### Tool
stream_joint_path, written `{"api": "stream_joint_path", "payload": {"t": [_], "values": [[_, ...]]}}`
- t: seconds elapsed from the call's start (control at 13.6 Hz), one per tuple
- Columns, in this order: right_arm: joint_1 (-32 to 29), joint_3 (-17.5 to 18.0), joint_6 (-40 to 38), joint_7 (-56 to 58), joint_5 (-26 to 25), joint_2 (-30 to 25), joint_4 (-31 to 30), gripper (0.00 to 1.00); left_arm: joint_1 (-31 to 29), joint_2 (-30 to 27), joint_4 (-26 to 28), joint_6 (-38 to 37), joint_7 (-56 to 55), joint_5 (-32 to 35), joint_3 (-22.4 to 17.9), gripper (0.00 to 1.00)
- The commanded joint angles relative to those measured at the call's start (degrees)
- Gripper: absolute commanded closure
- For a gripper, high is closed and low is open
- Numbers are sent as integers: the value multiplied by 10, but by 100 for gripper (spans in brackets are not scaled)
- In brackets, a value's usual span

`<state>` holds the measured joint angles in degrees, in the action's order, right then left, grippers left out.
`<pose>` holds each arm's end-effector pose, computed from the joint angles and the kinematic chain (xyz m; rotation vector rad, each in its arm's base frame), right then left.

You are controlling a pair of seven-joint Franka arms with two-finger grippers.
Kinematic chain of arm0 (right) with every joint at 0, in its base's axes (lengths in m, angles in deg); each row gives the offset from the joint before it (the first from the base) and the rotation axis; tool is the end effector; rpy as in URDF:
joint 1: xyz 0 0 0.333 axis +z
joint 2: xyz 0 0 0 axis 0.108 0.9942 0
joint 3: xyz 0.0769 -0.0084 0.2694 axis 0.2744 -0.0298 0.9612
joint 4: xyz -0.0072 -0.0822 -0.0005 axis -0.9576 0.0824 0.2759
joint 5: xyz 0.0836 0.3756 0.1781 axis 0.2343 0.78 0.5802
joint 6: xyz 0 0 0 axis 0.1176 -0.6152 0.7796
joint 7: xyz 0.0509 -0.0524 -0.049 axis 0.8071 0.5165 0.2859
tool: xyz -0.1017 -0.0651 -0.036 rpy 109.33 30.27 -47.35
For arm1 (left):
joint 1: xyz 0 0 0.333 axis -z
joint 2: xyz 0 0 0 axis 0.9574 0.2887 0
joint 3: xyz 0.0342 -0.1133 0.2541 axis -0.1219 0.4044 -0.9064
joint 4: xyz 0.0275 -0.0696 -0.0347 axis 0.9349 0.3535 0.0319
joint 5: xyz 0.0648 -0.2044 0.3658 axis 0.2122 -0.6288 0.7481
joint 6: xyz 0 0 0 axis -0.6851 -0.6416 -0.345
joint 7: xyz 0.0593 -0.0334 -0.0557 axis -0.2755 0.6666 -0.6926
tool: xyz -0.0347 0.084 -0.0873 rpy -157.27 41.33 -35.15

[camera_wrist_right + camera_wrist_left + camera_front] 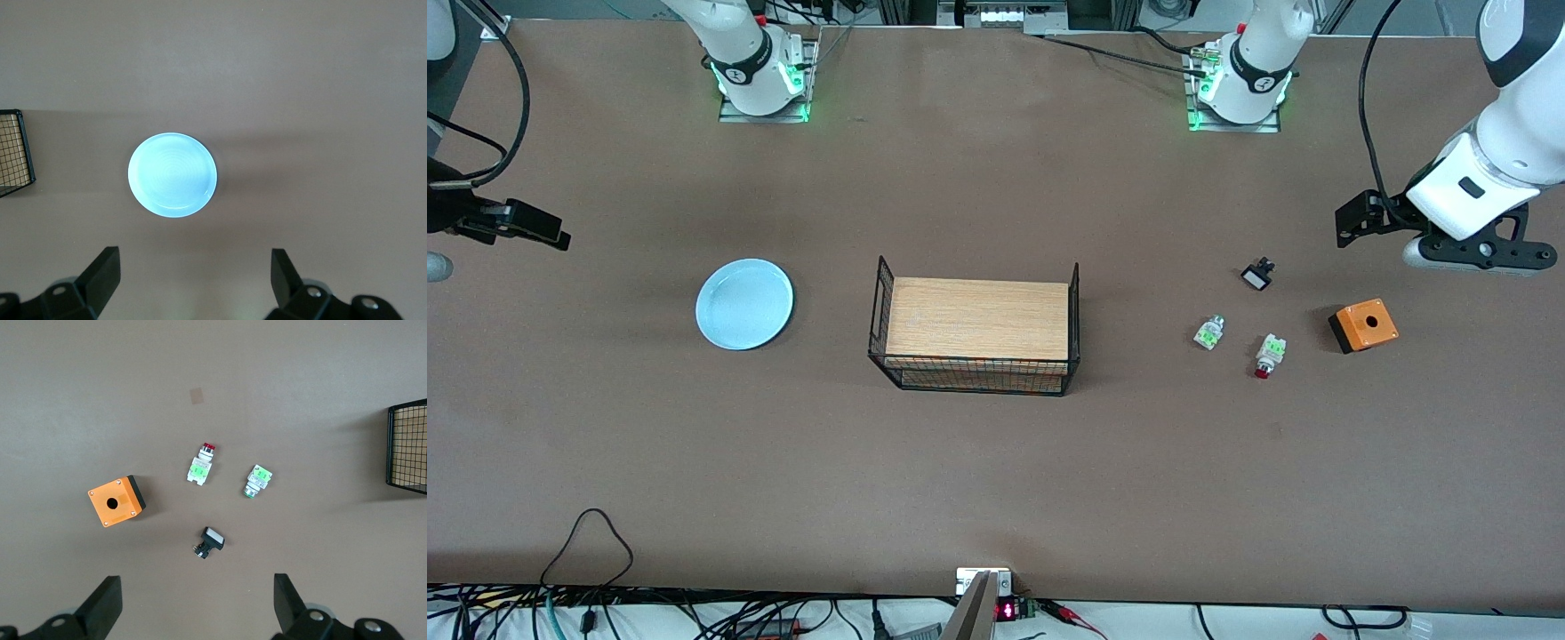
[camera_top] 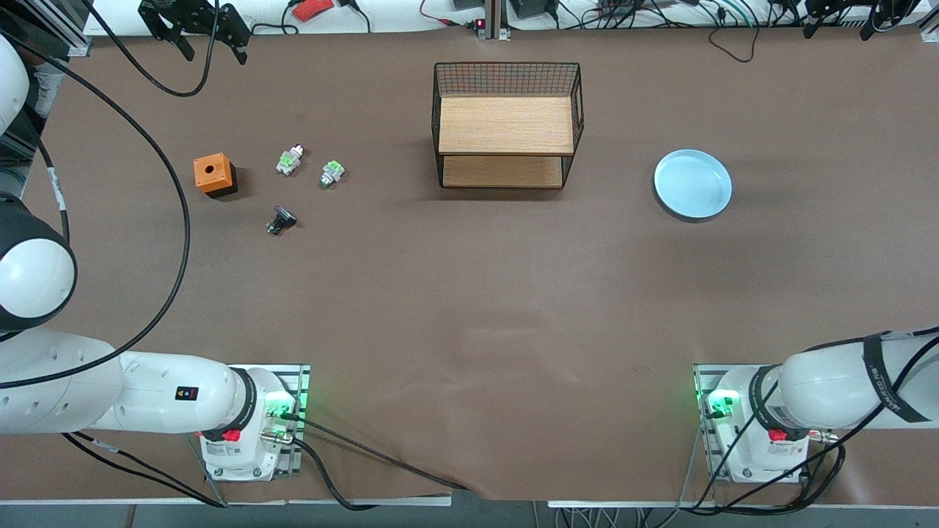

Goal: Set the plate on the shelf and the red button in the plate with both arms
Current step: 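Move the right gripper to the rim of the light blue plate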

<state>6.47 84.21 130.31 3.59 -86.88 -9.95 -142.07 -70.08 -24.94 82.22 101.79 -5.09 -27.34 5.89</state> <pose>0.6074 -0.0435 0.5161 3.1333 -0.1236 -0.1456 0.5872 -0.0457 0.5010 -3.1156 0.1258 0.0635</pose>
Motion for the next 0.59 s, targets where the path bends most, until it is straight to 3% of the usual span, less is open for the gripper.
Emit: {"api": "stream_joint_path", "payload": {"t": [0.0, 0.22, 0.52], "values": [[-1, -1, -9, -6, 2, -16, -16, 0, 2, -3, -1, -5, 1, 17, 1, 0], [1, -1, 1, -8, -4, -7, -16, 0, 3, -3, -3, -5, 1, 17, 1, 0], [2, 0, 15, -14, -5, 45, -20, 0, 4, -2, -4, -6, 1, 26, 2, 0]]}}
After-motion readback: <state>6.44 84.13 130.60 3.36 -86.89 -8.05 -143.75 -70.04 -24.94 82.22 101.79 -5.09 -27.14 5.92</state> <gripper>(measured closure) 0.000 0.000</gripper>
